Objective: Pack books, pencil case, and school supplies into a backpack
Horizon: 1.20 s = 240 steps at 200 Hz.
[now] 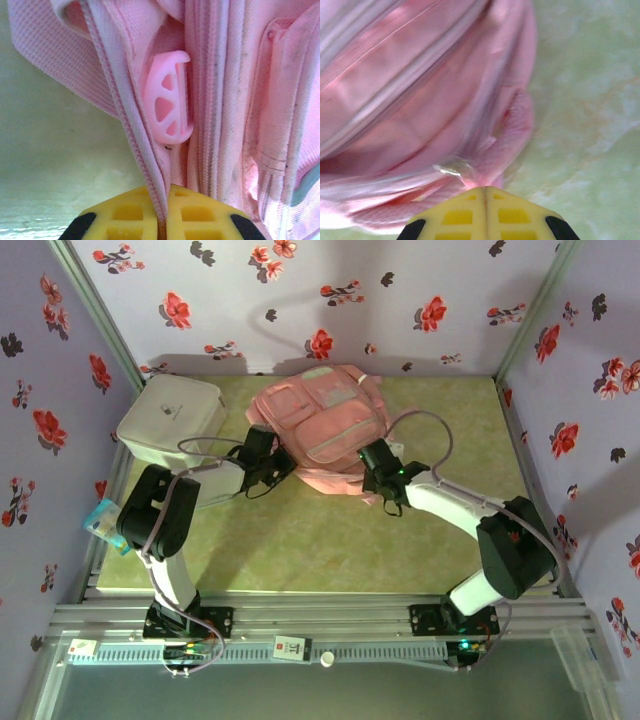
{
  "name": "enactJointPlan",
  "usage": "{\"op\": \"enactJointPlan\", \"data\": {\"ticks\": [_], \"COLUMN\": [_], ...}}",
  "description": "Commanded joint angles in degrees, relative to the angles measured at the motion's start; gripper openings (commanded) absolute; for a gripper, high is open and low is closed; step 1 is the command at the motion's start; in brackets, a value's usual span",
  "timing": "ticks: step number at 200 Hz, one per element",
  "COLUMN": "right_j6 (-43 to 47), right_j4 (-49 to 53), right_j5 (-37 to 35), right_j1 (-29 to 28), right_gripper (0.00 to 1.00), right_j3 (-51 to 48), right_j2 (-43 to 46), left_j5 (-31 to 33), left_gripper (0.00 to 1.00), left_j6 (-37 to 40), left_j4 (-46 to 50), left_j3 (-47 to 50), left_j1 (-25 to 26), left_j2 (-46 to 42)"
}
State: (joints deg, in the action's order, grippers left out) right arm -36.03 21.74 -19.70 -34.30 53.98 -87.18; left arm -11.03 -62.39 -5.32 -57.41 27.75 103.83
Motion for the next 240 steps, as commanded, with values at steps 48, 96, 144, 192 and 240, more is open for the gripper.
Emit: {"op": "enactJointPlan", "data": {"ticks": [48,96,144,192,240], "right_j6": [6.9,5.2,5.2,5.9,10.6], "right_j4": [-3.8,-7.1,-4.4,-2.8,-0.1], "right_j5": [15.3,18.3,12.4,17.2,21.8], "right_j1": [-2.2,-6.6,-5.2,3.1,9.0], "right_gripper": [0.00,0.00,0.11,0.35,0.55], "right_j3": [2.3,6.0,5.8,3.5,6.0], "right_j2": [-3.6,-7.6,-1.1,3.3,-1.5], "left_j5": [4.4,7.8,4.8,2.5,2.6], "left_gripper": [0.26,0.49,0.59,0.65,0.68], "left_j6": [12.6,16.2,13.5,8.4,-4.2], "left_j4": [12.7,19.1,20.0,17.7,9.1], "left_j3": [-8.8,-7.1,-3.5,-1.3,3.4], "left_j1": [-3.7,-6.3,-5.5,-0.5,7.9], "left_j2": [1.0,-5.8,-13.3,-15.2,-13.1]}}
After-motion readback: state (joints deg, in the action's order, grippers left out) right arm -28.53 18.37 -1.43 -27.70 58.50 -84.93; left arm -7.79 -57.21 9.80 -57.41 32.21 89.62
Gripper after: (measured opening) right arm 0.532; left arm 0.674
